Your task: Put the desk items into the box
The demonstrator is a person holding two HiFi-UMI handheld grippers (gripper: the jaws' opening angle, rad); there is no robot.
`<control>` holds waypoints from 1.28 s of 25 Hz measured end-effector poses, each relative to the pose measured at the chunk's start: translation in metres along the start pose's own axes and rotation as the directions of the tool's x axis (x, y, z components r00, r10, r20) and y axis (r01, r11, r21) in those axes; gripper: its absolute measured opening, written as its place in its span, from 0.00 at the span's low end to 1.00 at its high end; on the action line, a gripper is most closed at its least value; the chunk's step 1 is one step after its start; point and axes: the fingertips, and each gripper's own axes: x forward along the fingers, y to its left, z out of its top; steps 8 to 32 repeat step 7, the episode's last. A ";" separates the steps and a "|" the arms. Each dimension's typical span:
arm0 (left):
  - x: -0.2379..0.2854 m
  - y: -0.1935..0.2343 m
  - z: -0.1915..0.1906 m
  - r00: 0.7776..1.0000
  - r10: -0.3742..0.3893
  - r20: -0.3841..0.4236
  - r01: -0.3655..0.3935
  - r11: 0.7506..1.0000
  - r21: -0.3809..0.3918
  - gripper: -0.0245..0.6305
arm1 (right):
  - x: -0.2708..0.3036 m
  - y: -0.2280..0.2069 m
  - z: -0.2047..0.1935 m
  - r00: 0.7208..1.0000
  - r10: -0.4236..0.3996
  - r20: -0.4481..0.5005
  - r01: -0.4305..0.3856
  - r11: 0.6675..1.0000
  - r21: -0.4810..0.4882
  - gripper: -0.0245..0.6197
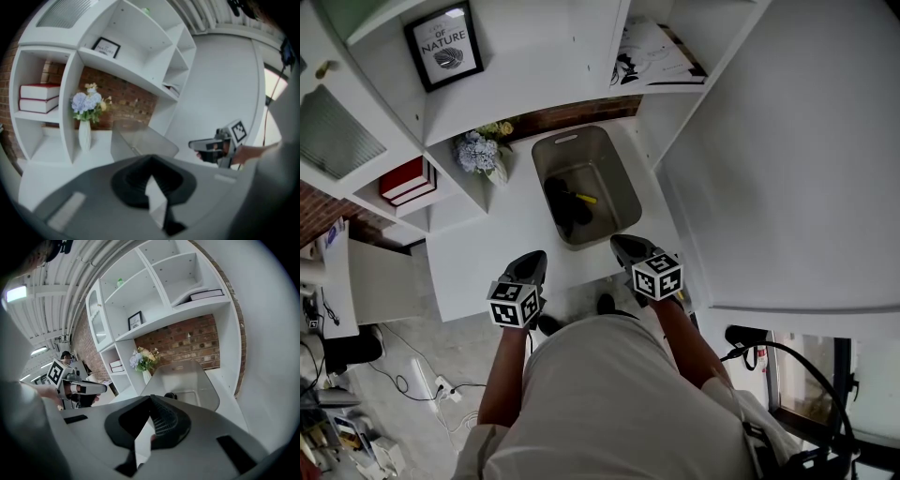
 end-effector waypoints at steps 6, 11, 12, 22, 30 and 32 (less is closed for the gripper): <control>-0.004 -0.004 -0.007 1.000 0.001 -0.007 -0.001 1.000 -0.023 0.04 | -0.006 0.002 -0.001 1.000 0.007 -0.003 -0.007 1.000 0.012 0.04; -0.005 -0.005 -0.007 1.000 0.001 -0.006 -0.001 1.000 -0.024 0.04 | -0.007 0.002 0.000 1.000 0.007 -0.002 -0.007 1.000 0.011 0.04; -0.005 -0.005 -0.007 1.000 0.001 -0.006 -0.001 1.000 -0.024 0.04 | -0.007 0.002 0.000 1.000 0.007 -0.002 -0.007 1.000 0.011 0.04; -0.005 -0.005 -0.007 1.000 0.001 -0.006 -0.001 1.000 -0.024 0.04 | -0.007 0.002 0.000 1.000 0.007 -0.002 -0.007 1.000 0.011 0.04; -0.005 -0.005 -0.007 1.000 0.001 -0.006 -0.001 1.000 -0.024 0.04 | -0.007 0.002 0.000 1.000 0.007 -0.002 -0.007 1.000 0.011 0.04; -0.005 -0.005 -0.007 1.000 0.001 -0.006 -0.001 1.000 -0.024 0.04 | -0.007 0.002 0.000 1.000 0.007 -0.002 -0.007 1.000 0.011 0.04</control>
